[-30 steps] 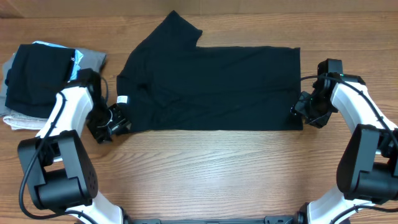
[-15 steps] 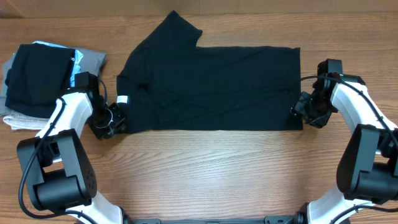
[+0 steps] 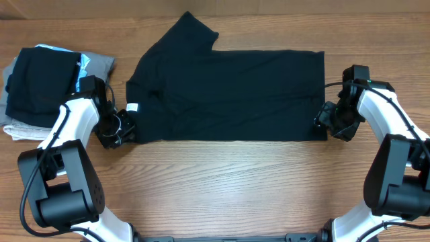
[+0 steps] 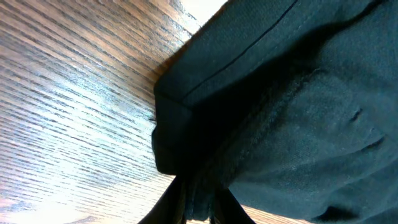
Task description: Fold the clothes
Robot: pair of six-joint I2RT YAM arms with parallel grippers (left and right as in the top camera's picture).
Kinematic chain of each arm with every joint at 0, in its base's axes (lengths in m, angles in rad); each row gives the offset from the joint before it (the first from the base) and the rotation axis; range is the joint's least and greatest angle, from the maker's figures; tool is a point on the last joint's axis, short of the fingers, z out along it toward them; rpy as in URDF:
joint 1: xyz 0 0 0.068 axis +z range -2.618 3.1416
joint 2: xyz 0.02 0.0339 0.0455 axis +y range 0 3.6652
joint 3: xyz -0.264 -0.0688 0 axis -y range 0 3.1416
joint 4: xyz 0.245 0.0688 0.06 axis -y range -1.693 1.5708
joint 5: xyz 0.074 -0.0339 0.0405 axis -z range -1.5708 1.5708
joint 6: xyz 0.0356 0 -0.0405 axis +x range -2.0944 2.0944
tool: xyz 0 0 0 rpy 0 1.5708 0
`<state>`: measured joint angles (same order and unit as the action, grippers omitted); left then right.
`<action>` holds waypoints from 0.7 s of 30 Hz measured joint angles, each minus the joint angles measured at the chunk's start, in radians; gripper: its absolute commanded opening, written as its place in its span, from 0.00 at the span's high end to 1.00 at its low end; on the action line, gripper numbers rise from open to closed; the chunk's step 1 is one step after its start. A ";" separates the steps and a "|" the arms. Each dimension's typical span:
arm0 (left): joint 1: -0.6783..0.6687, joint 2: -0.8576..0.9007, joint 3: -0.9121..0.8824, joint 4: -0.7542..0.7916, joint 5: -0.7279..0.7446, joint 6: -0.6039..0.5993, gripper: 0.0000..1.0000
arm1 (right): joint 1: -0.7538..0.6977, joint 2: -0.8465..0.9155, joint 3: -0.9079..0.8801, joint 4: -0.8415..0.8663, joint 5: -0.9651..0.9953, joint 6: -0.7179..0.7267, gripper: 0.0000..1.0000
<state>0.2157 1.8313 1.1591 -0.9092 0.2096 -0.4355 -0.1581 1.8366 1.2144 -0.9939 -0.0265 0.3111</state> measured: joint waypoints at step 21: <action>0.000 0.000 0.000 0.010 -0.026 0.014 0.89 | -0.002 0.003 -0.097 0.081 0.021 0.000 0.96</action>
<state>0.2157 1.8313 1.1595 -0.8997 0.1833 -0.4213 -0.1604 1.8397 1.1175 -0.9131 -0.0051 0.3115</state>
